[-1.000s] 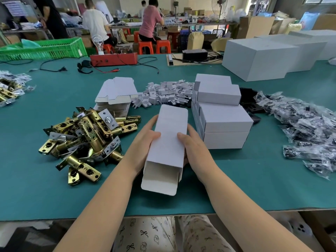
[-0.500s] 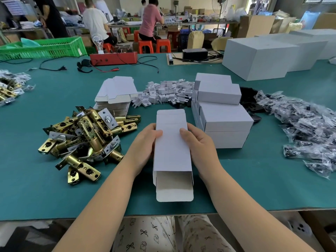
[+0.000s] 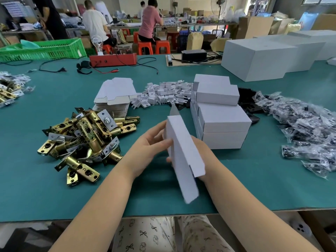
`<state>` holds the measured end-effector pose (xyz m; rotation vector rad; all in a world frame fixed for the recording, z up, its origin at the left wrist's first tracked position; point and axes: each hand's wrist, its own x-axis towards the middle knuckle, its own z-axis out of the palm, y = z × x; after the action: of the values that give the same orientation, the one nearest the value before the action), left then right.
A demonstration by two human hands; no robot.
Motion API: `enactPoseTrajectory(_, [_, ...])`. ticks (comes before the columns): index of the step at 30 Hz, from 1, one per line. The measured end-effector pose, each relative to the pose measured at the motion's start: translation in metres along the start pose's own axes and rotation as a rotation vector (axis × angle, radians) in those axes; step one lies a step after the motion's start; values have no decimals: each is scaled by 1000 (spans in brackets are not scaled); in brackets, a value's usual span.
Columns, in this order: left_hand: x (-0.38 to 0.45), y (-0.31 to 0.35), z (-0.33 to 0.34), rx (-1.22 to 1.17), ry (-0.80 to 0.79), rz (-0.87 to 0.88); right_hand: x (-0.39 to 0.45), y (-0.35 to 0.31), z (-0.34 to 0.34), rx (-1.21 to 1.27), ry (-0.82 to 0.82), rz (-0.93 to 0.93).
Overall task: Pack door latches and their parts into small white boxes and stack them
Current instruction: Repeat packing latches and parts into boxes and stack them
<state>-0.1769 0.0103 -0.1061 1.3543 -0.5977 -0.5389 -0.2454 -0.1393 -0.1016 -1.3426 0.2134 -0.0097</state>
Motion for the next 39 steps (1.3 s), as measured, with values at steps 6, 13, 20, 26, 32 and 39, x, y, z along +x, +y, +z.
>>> enactPoseTrajectory(6, [2,4,1,-108,211,3,4,9,7,-251,213,-204])
enactPoseTrajectory(13, [4,5,1,-93,345,-20,5,6,6,6,149,-187])
enactPoseTrajectory(20, [3,2,2,-22,346,-72,4,8,4,-107,256,-226])
enactPoseTrajectory(26, [7,7,4,-85,404,-145,6,6,6,-120,282,-166])
enactPoseTrajectory(32, [7,13,-1,-141,267,-295,1,2,7,-109,178,-63])
enactPoseTrajectory(39, [8,10,-10,-87,19,-338,-3,-7,5,10,157,161])
